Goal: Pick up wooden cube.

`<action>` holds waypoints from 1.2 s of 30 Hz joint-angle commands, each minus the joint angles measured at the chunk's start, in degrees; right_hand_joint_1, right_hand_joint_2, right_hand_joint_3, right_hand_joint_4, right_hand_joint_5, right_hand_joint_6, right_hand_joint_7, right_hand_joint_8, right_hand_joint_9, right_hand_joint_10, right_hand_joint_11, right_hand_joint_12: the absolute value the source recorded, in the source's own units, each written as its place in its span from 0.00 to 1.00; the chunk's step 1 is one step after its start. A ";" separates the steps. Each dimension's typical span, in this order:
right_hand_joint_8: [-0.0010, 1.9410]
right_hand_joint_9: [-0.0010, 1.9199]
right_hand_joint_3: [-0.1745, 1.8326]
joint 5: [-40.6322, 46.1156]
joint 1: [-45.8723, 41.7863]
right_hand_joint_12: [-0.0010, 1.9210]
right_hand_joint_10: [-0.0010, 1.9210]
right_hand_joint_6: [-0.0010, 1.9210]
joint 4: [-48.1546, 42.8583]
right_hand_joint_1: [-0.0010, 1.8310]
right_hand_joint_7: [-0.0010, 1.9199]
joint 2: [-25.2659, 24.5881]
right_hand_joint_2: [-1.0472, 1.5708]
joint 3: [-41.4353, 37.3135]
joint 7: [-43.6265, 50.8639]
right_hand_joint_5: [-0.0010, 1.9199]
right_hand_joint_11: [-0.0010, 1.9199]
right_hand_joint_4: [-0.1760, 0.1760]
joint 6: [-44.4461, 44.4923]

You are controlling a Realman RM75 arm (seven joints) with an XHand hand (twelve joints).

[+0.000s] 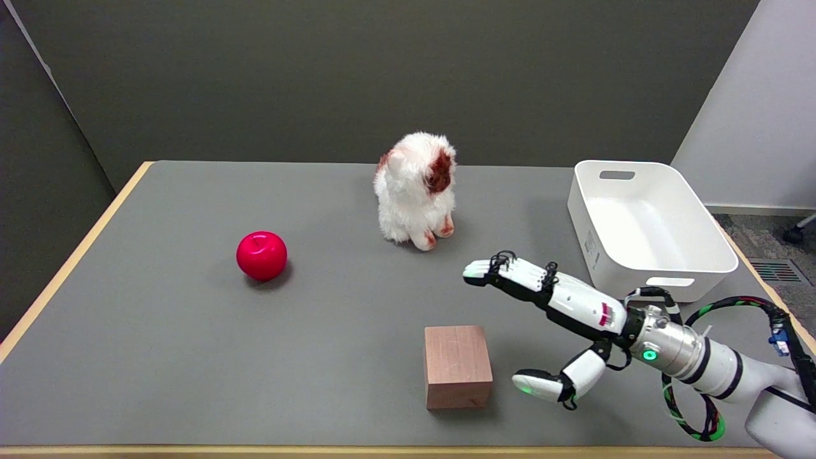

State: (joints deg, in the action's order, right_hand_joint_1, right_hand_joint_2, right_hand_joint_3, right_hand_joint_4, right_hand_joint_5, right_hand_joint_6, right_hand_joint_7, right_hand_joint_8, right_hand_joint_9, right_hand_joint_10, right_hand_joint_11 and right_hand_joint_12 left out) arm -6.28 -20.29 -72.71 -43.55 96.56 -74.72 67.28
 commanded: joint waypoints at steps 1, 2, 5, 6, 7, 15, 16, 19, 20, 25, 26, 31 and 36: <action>0.17 0.00 0.56 -4.73 1.81 0.40 0.21 0.21 -4.46 0.35 0.02 -2.21 0.60 2.05 8.91 0.01 0.00 0.00 -11.05; 0.17 0.00 0.56 -4.73 2.31 0.40 0.22 0.21 -4.46 0.35 0.02 -2.22 0.60 2.64 8.92 0.01 0.00 0.00 -11.70; 0.16 0.00 0.56 -4.73 3.27 0.40 0.22 0.21 -4.46 0.35 0.02 -2.39 0.60 4.23 9.43 0.01 0.00 0.01 -13.23; 0.16 0.00 0.56 -4.73 3.61 0.40 0.22 0.21 -4.47 0.35 0.02 -2.47 0.60 4.97 9.99 0.01 0.00 0.01 -13.65; 0.16 0.00 0.56 -4.73 3.69 0.40 0.22 0.21 -4.61 0.35 0.02 -2.64 0.60 5.21 10.31 0.01 0.00 0.01 -13.96; 0.15 0.00 0.53 -4.16 0.55 0.44 0.23 0.19 -8.70 0.28 0.02 -3.25 0.60 4.71 14.23 0.03 0.00 0.02 -16.55; 0.15 0.00 0.53 -4.09 0.03 0.45 0.23 0.19 -9.27 0.28 0.02 -3.25 0.60 4.24 14.43 0.02 0.00 0.02 -17.30; 0.14 0.00 0.53 -4.09 -0.56 0.45 0.23 0.20 -9.98 0.28 0.02 -3.25 0.60 3.85 14.43 0.02 0.00 0.01 -18.12; 0.14 0.00 0.53 -4.09 -0.56 0.45 0.23 0.20 -10.07 0.28 0.02 -3.32 0.60 4.01 14.43 0.02 0.00 0.01 -18.29; 0.14 0.00 0.53 -4.09 -0.56 0.45 0.22 0.19 -10.53 0.28 0.02 -3.68 0.60 4.31 14.43 0.02 0.00 0.01 -19.78; 0.14 0.00 0.53 -4.09 -0.56 0.45 0.22 0.19 -10.53 0.28 0.02 -3.85 0.60 4.31 14.43 0.02 0.00 0.00 -20.12; 0.13 0.00 0.53 -4.49 -0.56 0.45 0.22 0.19 -10.37 0.28 0.02 -4.44 0.60 4.33 14.51 0.02 0.00 0.00 -22.33; 0.12 0.00 0.55 -4.57 -0.84 0.41 0.21 0.19 -10.55 0.35 0.02 -4.46 0.60 4.87 14.57 0.02 0.00 0.00 -23.77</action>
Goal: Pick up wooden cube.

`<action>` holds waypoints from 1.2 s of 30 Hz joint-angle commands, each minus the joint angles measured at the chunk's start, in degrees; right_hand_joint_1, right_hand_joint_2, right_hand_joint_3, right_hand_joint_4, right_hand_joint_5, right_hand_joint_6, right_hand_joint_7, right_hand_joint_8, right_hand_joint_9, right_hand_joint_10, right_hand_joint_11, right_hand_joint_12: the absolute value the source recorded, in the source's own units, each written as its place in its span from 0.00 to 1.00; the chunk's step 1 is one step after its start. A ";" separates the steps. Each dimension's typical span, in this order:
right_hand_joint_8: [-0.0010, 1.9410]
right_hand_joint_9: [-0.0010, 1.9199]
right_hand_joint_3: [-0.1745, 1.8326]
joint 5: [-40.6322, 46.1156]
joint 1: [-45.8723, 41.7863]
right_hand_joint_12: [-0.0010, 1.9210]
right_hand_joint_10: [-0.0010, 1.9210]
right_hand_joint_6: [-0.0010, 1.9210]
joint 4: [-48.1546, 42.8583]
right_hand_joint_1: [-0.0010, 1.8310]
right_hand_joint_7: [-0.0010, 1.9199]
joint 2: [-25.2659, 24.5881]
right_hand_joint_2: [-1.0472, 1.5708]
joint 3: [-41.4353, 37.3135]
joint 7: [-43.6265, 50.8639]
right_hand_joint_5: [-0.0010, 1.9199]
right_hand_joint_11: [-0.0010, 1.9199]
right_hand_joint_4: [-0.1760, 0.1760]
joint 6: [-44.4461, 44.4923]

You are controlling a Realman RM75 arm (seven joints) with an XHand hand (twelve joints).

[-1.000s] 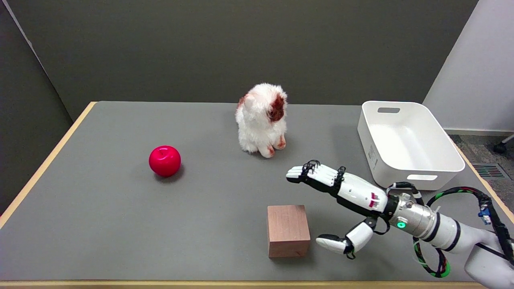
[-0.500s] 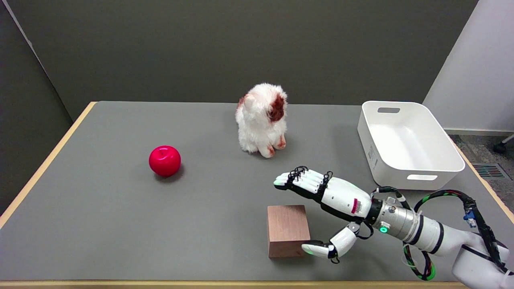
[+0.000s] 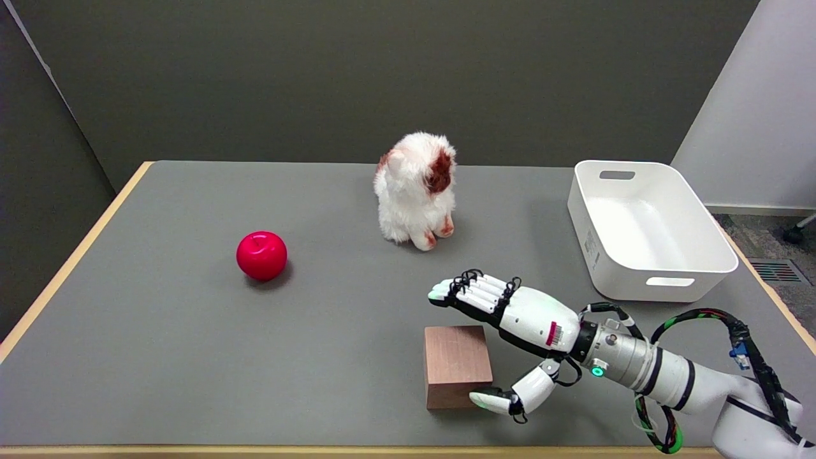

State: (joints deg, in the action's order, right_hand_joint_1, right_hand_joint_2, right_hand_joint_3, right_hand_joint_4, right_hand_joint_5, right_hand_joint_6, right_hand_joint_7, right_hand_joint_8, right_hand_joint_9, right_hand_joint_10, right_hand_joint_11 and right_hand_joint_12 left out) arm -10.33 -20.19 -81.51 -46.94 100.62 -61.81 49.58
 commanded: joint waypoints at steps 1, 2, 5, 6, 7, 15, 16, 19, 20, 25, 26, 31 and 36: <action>0.12 0.00 0.55 -0.53 -1.15 0.41 0.21 0.19 -1.83 0.35 0.02 -1.14 0.60 0.81 1.96 0.02 0.00 0.00 -6.08; 0.12 0.00 0.55 -0.45 -1.28 0.41 0.20 0.19 -2.03 0.36 0.01 -1.14 0.60 0.83 2.52 0.02 0.00 0.00 -6.08; 0.12 0.00 0.55 -0.11 -1.97 0.41 0.20 0.18 -2.66 0.36 0.01 -1.14 0.60 0.79 4.31 0.02 0.00 0.00 -6.08; 0.12 0.00 0.55 -0.05 -2.11 0.41 0.20 0.18 -2.86 0.36 0.01 -1.15 0.60 0.73 4.68 0.02 0.00 0.00 -6.08; 0.12 0.00 0.55 -0.04 -2.20 0.41 0.20 0.18 -2.96 0.36 0.01 -1.24 0.60 0.73 5.07 0.02 0.00 0.00 -6.09; 0.19 0.02 0.54 5.47 -3.07 0.52 0.34 0.20 -3.00 0.33 0.06 -2.50 0.62 1.14 12.38 0.03 0.00 0.00 -5.41; 0.21 0.04 0.55 6.34 -3.15 0.54 0.37 0.21 -2.91 0.33 0.08 -2.63 0.62 1.24 13.31 0.03 0.00 0.00 -5.12; 0.22 0.09 0.54 10.95 -3.18 0.58 0.42 0.22 -1.84 0.36 0.13 -3.93 0.63 2.43 20.06 0.07 0.02 0.00 -2.41; 0.22 0.12 0.52 12.71 -3.05 0.61 0.45 0.23 -1.11 0.38 0.16 -4.46 0.64 3.02 22.62 0.09 0.03 0.00 -0.82; 0.44 0.28 0.53 19.44 -1.97 0.80 0.62 0.48 1.97 0.48 0.35 -5.89 0.69 6.00 32.57 0.23 0.20 0.06 6.61; 0.46 0.29 0.53 20.31 -1.67 0.82 0.63 0.50 2.10 0.48 0.36 -5.68 0.69 6.43 32.84 0.23 0.22 0.07 6.52; 0.70 0.39 0.12 21.01 -0.55 0.88 0.67 0.82 2.35 0.65 0.44 -5.29 0.88 7.01 32.83 0.25 0.31 0.00 5.14; 0.68 0.40 0.13 23.35 0.99 0.88 0.68 0.80 3.41 0.65 0.46 -4.88 0.87 7.04 32.84 0.27 0.32 0.00 4.58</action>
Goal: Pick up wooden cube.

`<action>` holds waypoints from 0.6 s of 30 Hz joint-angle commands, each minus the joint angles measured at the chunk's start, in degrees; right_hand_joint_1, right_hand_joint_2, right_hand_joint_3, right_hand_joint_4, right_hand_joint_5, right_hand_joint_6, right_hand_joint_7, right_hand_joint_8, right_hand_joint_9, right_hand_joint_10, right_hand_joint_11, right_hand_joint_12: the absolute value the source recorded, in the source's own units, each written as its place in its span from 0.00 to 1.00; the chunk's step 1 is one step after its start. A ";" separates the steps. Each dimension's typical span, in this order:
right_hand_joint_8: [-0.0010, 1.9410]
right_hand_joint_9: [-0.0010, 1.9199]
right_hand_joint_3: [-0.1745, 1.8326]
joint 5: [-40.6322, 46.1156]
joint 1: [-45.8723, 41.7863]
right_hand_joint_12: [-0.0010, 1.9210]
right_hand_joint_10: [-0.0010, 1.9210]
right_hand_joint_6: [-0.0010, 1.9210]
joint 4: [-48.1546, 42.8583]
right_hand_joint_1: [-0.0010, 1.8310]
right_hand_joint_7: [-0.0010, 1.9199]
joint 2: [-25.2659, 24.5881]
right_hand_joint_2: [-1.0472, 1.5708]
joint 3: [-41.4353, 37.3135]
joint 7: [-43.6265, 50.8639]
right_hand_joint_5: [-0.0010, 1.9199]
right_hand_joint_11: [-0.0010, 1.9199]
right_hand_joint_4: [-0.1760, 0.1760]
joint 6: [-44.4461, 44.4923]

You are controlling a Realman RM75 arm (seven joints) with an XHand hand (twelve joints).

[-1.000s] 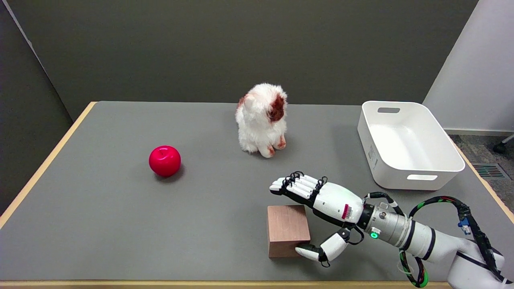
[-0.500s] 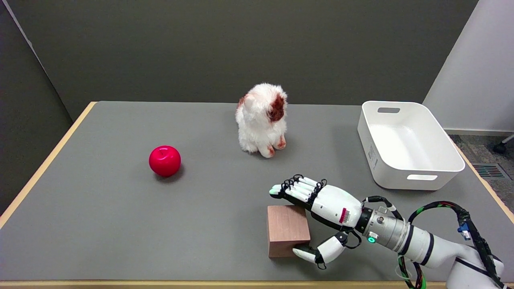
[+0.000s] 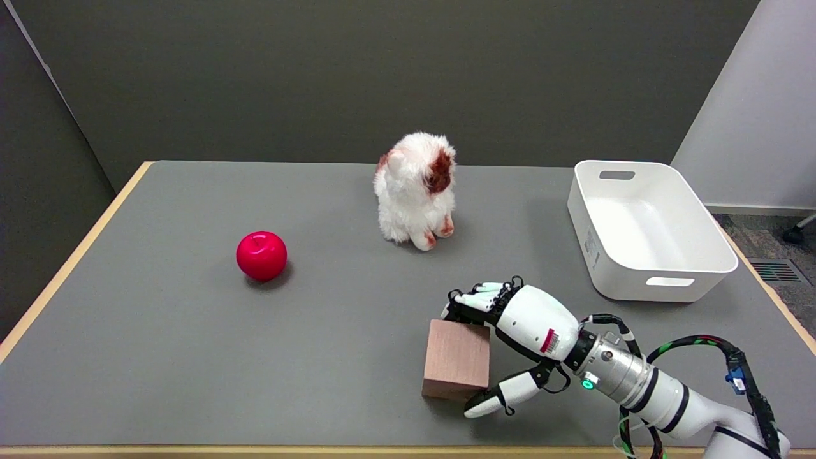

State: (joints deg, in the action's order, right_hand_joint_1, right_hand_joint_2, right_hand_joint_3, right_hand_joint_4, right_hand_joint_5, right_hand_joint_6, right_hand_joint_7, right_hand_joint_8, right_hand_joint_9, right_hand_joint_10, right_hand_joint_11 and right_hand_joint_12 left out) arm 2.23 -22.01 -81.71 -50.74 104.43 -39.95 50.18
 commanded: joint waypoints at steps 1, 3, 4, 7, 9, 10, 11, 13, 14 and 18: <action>0.68 0.40 0.13 11.14 3.13 0.88 0.68 0.79 3.75 0.65 0.46 -1.01 0.87 3.23 10.97 0.27 0.32 0.00 3.68; 0.71 0.42 0.13 11.22 3.60 0.88 0.69 0.78 3.82 0.65 0.45 -1.01 0.87 2.89 10.97 0.27 0.33 0.00 3.16; 0.72 0.42 0.13 11.29 3.84 0.88 0.69 0.77 3.82 0.65 0.45 -1.01 0.87 2.74 10.97 0.27 0.34 0.00 2.80; 0.72 0.42 0.13 12.65 4.90 0.88 0.69 0.77 3.74 0.65 0.45 -0.57 0.87 2.50 10.97 0.27 0.34 0.00 2.11; 0.72 0.43 0.13 14.16 5.81 0.88 0.69 0.76 3.74 0.65 0.45 0.00 0.87 2.38 10.97 0.27 0.35 0.00 2.01; 0.72 0.43 0.13 15.19 6.39 0.88 0.69 0.76 3.73 0.65 0.45 0.35 0.87 2.00 10.97 0.27 0.35 0.00 1.87; 0.72 0.43 0.13 15.68 6.65 0.88 0.69 0.76 3.65 0.65 0.45 0.46 0.87 1.66 11.00 0.27 0.35 0.00 1.86; 0.72 0.43 0.13 16.95 7.44 0.88 0.69 0.76 3.41 0.65 0.45 0.76 0.87 -0.65 11.29 0.27 0.35 0.00 1.78; 0.72 0.43 0.13 17.40 7.71 0.88 0.69 0.76 3.31 0.65 0.45 0.84 0.87 -1.46 11.31 0.27 0.35 0.00 1.70; 0.72 0.43 0.13 20.34 8.61 0.88 0.69 0.76 1.99 0.65 0.45 1.14 0.87 -7.60 11.37 0.27 0.35 0.00 1.63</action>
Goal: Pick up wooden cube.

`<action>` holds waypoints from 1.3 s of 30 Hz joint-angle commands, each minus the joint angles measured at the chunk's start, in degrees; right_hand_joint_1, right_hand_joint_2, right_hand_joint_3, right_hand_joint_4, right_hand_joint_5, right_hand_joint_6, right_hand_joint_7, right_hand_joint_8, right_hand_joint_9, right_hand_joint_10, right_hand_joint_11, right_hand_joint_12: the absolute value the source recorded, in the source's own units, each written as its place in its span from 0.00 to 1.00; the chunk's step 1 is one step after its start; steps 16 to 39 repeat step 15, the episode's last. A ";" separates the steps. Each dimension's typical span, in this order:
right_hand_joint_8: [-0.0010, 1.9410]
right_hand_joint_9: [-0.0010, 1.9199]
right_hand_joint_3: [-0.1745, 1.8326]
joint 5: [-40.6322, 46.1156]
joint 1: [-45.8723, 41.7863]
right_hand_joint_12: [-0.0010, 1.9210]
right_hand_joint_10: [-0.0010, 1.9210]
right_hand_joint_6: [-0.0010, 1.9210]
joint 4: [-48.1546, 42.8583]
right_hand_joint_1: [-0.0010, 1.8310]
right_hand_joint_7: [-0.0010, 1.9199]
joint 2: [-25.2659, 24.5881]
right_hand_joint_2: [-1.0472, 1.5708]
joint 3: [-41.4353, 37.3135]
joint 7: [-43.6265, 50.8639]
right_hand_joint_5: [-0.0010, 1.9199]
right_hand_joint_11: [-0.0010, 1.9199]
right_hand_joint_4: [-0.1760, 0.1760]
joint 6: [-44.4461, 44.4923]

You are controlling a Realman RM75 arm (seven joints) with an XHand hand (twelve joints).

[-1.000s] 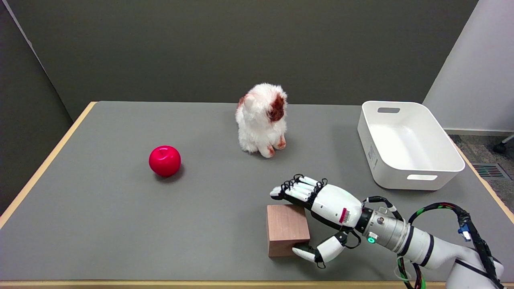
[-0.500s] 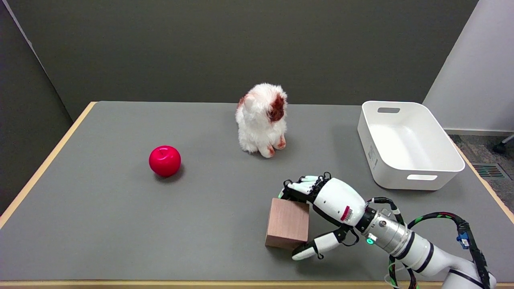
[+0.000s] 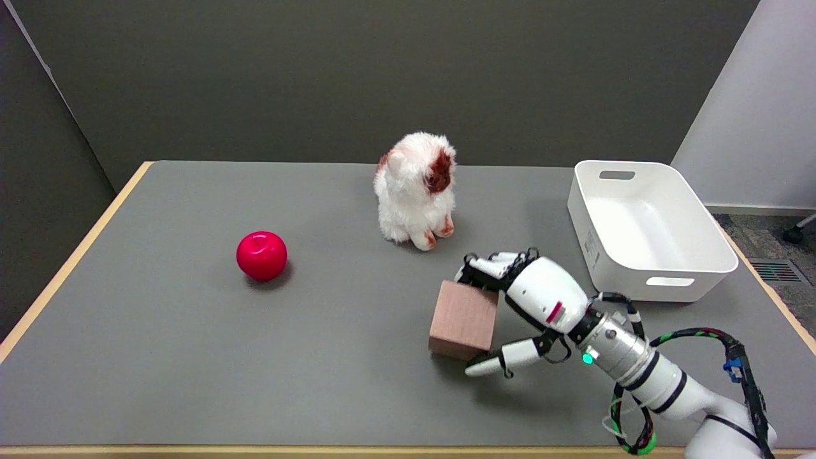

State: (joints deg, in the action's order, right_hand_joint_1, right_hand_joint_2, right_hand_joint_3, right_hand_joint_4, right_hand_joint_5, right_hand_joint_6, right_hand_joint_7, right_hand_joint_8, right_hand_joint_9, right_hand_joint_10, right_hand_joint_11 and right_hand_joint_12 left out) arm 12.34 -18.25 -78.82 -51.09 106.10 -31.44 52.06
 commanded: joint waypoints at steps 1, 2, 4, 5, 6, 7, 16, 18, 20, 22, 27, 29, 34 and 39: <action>0.72 0.43 0.14 10.76 4.91 0.88 0.69 0.76 -1.24 0.65 0.45 1.49 0.87 -11.01 2.92 0.27 0.35 0.00 -0.24; 0.72 0.43 0.14 11.40 4.89 0.88 0.69 0.76 -1.53 0.65 0.45 1.49 0.87 -13.58 3.16 0.27 0.35 0.00 -0.24; 0.72 0.43 0.14 12.74 4.75 0.88 0.69 0.76 -1.79 0.65 0.45 1.51 0.87 -17.19 4.09 0.27 0.35 0.00 -0.24; 0.72 0.43 0.14 13.62 4.75 0.88 0.69 0.76 -1.75 0.65 0.45 1.59 0.87 -19.32 5.15 0.27 0.35 0.00 -0.24; 0.72 0.43 0.14 14.41 4.79 0.88 0.69 0.76 -1.53 0.65 0.45 1.67 0.87 -21.05 6.16 0.27 0.35 0.00 -0.24; 0.72 0.43 0.14 15.23 4.98 0.88 0.69 0.76 -1.35 0.65 0.45 1.80 0.87 -21.92 6.78 0.27 0.35 0.00 -0.26; 0.72 0.43 0.14 25.56 7.56 0.88 0.69 0.76 4.70 0.65 0.45 2.98 0.87 -29.35 12.46 0.27 0.35 0.00 1.81; 0.72 0.43 0.14 25.56 7.56 0.88 0.69 0.76 4.70 0.65 0.45 2.98 0.87 -29.35 12.46 0.27 0.35 0.00 1.81; 0.72 0.43 0.14 25.56 7.56 0.88 0.69 0.76 4.70 0.65 0.45 2.98 0.87 -29.35 12.46 0.27 0.35 0.00 1.81; 0.72 0.43 0.14 25.56 7.56 0.88 0.69 0.76 4.70 0.65 0.45 2.98 0.87 -29.35 12.46 0.27 0.35 0.00 1.81; 0.72 0.43 0.14 25.56 7.56 0.88 0.69 0.76 4.70 0.65 0.45 2.98 0.87 -29.35 12.46 0.27 0.35 0.00 1.81; 0.72 0.43 0.14 25.56 7.56 0.88 0.69 0.76 4.70 0.65 0.45 2.98 0.87 -29.35 12.46 0.27 0.35 0.00 1.81; 0.72 0.43 0.14 25.56 7.56 0.88 0.69 0.76 4.70 0.65 0.45 2.98 0.87 -29.35 12.46 0.27 0.35 0.00 1.81; 0.72 0.43 0.14 25.56 7.56 0.88 0.69 0.76 4.70 0.65 0.45 2.98 0.87 -29.35 12.46 0.27 0.35 0.00 1.81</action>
